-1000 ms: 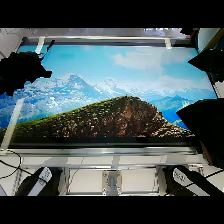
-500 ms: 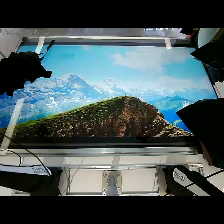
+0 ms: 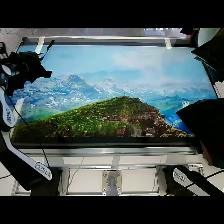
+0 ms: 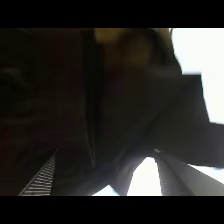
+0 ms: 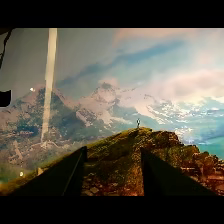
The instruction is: Fold the clothes and pants, and hang the long-sleeved shirts on hangers.
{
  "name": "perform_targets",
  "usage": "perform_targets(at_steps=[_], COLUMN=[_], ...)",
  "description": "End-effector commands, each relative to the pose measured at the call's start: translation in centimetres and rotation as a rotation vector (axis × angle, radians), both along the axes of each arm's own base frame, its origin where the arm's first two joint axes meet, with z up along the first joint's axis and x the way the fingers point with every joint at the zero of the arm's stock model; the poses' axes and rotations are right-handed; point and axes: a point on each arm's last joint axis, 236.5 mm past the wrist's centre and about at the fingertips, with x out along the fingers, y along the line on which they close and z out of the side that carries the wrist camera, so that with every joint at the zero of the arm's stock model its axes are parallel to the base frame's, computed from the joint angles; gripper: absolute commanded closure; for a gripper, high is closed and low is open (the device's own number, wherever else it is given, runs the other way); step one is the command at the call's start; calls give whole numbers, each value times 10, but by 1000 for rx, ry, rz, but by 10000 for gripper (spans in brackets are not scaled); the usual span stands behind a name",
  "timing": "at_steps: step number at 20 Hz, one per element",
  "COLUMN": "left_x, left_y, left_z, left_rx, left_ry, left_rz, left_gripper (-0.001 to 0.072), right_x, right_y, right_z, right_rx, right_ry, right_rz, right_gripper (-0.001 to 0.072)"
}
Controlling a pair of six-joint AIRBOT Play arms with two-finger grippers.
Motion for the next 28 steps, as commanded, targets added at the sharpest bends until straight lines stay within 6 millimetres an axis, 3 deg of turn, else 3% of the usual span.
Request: perform_targets(at_steps=[1, 5, 8, 13, 18, 19, 20, 22, 23, 26, 28], left_x=[0, 13, 4, -29, -17, -9, -2, 11, 13, -4, -21], left_y=[14, 14, 14, 42, 50, 49, 48, 45, 44, 44, 38], left_z=[-14, -3, -17, -29, -15, -9, -2, 13, 15, 8, 29], left_rx=[154, 179, 163, 295, 311, 303, 300, 319, 324, 298, 283], left_ry=[117, 45, 106, 293, 202, 150, 100, 22, 8, 99, 142], left_rz=[5, -11, -2, 30, 60, 64, 63, 39, 34, 69, 103], left_gripper=[-7, -5, -5, -4, 7, 46, 174, 555, 705, 701, 701], right_x=[0, 2, 3, 4, 13, 16, 19, 24, 26, 28, 26], right_y=[0, -1, -2, -3, -5, -6, -5, 5, 14, 22, 21], right_z=[0, 1, 3, 2, -10, -14, -18, -27, -30, -25, -14], right_rx=[15, 15, 15, 12, 18, 21, 23, 26, 14, -42, -52], right_ry=[7, -1, -9, -8, 23, 34, 46, 68, 69, 25, -5], right_rz=[-13, -18, -22, -25, -26, -25, -20, 9, 41, 89, 87], right_gripper=[328, 328, 328, 328, 328, 328, 329, 328, 329, 331, 331])
